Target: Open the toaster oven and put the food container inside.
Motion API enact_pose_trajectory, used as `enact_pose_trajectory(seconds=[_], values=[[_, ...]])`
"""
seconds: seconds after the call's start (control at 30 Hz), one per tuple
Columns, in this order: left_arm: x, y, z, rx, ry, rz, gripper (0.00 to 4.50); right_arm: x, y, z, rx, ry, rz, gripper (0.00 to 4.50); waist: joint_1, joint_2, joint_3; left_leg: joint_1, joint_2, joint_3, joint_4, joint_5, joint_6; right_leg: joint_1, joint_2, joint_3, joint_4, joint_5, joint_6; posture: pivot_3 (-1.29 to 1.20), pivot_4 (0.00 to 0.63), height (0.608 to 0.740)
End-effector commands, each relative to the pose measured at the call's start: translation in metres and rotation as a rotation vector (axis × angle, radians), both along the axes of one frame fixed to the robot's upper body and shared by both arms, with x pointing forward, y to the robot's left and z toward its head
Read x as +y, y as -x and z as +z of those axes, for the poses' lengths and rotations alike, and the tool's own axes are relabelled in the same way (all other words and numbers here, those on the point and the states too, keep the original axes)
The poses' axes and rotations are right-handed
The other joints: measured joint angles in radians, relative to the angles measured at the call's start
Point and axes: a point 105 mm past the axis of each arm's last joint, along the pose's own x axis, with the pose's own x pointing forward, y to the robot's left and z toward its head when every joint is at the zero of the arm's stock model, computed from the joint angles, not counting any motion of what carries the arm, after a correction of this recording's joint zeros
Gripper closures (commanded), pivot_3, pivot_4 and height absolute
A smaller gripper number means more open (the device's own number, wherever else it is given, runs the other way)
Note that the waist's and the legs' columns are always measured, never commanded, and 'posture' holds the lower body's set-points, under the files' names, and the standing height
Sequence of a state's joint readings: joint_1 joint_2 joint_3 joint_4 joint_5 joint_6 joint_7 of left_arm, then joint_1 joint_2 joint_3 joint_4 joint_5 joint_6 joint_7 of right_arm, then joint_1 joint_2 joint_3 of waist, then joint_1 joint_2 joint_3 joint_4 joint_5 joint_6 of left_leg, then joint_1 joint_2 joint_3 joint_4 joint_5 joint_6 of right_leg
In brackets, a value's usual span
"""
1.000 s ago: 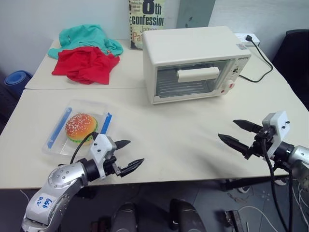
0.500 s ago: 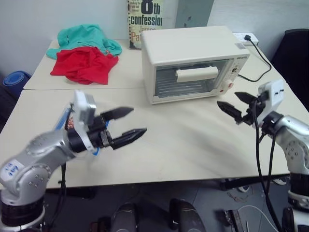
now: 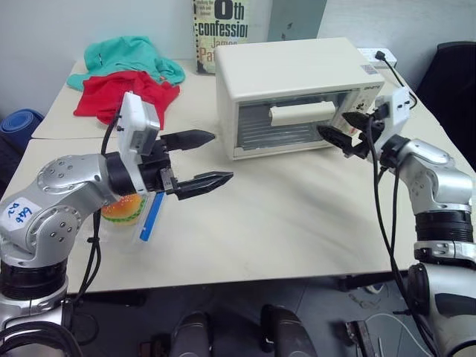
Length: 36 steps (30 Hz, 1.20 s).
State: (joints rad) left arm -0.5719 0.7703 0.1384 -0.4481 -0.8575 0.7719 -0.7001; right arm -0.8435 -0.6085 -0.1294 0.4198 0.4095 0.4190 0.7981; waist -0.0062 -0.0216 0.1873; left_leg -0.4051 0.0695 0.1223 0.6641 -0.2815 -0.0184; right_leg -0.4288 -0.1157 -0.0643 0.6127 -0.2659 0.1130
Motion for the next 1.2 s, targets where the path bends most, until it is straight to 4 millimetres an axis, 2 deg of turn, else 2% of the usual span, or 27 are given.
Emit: enact_pose_trajectory(seconds=[0.03,0.17,0.33,0.53,0.57,0.63,0.77,0.87,1.07,1.2], values=[[0.002,-0.006,0.003,-0.046,-0.015,0.032,0.0,0.014,0.012,0.021,-0.094,0.009,0.093,0.02,0.001,0.0,0.0,0.0,0.0,0.0,0.0,0.0,0.0,0.0,0.0,0.0,0.0,0.0,0.0,0.0,0.15,0.74],[0.005,-0.018,-0.002,-0.062,-0.041,0.09,0.0,0.022,0.029,0.023,-0.119,0.01,0.159,0.02,0.004,0.0,0.0,0.0,0.0,0.0,0.0,0.0,0.0,0.0,0.0,0.0,0.0,0.0,0.0,0.0,0.15,0.74],[0.003,-0.043,0.0,-0.099,-0.052,0.17,0.0,0.028,0.051,0.017,-0.123,0.01,0.211,0.02,0.002,0.0,0.0,-0.001,0.0,0.0,0.0,0.0,0.0,0.0,0.0,0.0,0.0,0.0,0.0,0.0,0.15,0.74],[-0.015,-0.073,0.019,-0.127,0.008,0.176,0.0,0.03,0.068,0.0,-0.098,-0.007,0.207,0.02,0.001,0.0,0.0,0.0,0.001,0.001,0.0,0.001,-0.001,-0.002,0.001,0.0,0.001,0.0,0.0,0.0,0.15,0.74],[-0.019,-0.078,0.02,-0.138,-0.002,0.177,0.3,0.03,0.069,-0.003,-0.092,-0.008,0.201,0.0,-0.001,0.0,0.0,0.0,0.001,0.001,0.0,0.001,-0.001,-0.002,0.001,0.0,0.001,0.0,0.0,0.0,0.15,0.74],[-0.03,-0.086,0.018,-0.172,-0.047,0.153,0.56,0.028,0.071,-0.009,-0.081,0.002,0.186,0.0,0.002,0.0,0.0,0.0,0.001,0.002,0.0,0.001,-0.001,-0.002,0.001,0.0,0.001,0.0,0.0,0.0,0.15,0.74],[-0.047,-0.096,0.013,-0.239,-0.133,0.104,1.81,0.024,0.071,-0.012,-0.079,0.0,0.164,0.0,0.004,0.0,0.0,-0.001,0.001,0.002,0.0,0.0,-0.001,-0.001,0.001,0.0,0.0,0.0,0.0,0.0,0.15,0.74],[-0.057,-0.1,0.012,-0.245,-0.133,0.077,2.71,0.022,0.07,-0.01,-0.086,-0.008,0.151,0.0,0.004,0.0,0.0,-0.001,0.001,0.002,0.0,0.001,-0.001,-0.002,0.001,0.0,0.0,0.0,0.0,0.0,0.15,0.74],[-0.068,-0.104,0.01,-0.254,-0.151,0.04,4.49,0.025,0.074,-0.009,-0.095,-0.02,0.143,0.0,0.002,0.0,0.0,0.0,0.001,0.002,0.0,0.001,0.0,-0.002,0.001,0.0,0.0,0.0,0.0,0.0,0.15,0.74],[-0.07,-0.102,-0.002,-0.231,-0.197,0.005,4.49,0.022,0.079,-0.009,-0.098,-0.038,0.125,0.0,0.004,0.0,0.0,-0.001,0.001,0.002,0.0,0.0,0.0,-0.002,0.001,0.0,0.001,0.0,0.001,0.0,0.15,0.74]])
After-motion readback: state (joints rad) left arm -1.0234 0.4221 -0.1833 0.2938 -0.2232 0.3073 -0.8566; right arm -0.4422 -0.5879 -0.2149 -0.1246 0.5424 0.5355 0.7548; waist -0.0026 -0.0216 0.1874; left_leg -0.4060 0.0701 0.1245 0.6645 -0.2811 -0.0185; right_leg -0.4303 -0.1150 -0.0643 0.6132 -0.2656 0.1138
